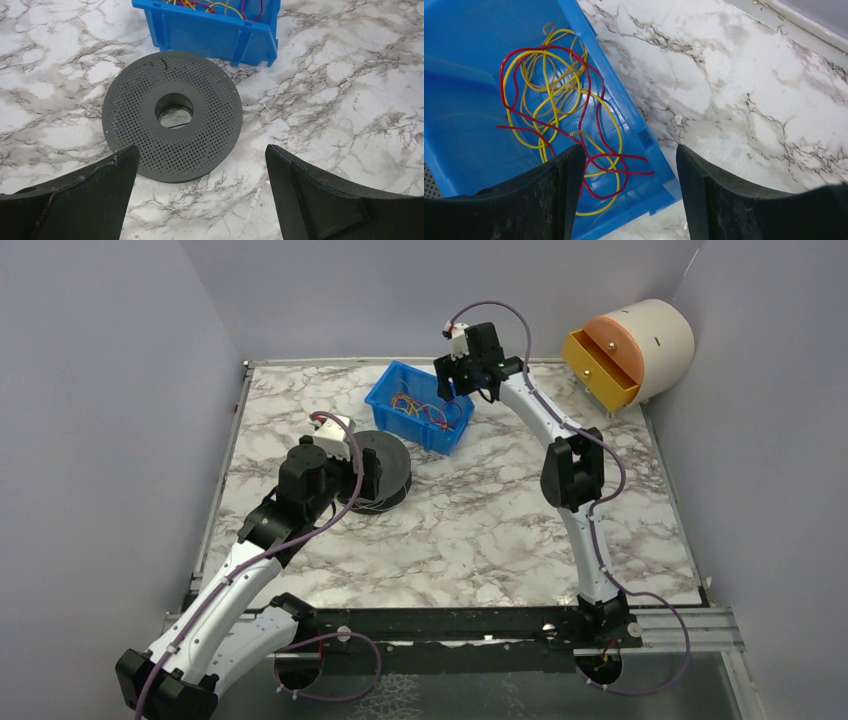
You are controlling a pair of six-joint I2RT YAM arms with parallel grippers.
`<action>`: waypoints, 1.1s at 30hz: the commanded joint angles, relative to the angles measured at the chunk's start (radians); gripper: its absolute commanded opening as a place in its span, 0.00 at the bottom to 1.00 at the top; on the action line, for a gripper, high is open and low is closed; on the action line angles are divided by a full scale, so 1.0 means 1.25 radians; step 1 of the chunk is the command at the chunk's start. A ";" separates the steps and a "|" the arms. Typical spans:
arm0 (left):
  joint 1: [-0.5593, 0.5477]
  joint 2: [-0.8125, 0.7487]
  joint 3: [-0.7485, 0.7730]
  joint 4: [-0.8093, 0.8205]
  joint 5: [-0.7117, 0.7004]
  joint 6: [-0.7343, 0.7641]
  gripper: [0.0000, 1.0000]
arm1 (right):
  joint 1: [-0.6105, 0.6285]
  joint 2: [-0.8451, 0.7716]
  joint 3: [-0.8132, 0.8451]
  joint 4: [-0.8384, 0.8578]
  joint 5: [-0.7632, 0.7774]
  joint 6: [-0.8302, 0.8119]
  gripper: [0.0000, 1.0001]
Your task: Wrap the cables
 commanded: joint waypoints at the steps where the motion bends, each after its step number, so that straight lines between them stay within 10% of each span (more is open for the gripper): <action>1: -0.004 -0.007 0.012 0.010 0.018 0.006 0.99 | -0.005 0.053 0.046 0.033 -0.036 -0.007 0.70; 11: -0.003 -0.001 0.012 0.010 0.017 0.008 0.99 | -0.006 0.066 0.027 0.060 -0.026 -0.003 0.63; 20: -0.003 -0.007 0.012 0.008 0.018 0.008 0.99 | -0.005 0.022 -0.055 0.087 0.005 0.004 0.27; 33: -0.003 -0.020 0.012 0.009 0.021 0.007 0.99 | -0.005 -0.144 -0.295 0.192 0.093 0.065 0.01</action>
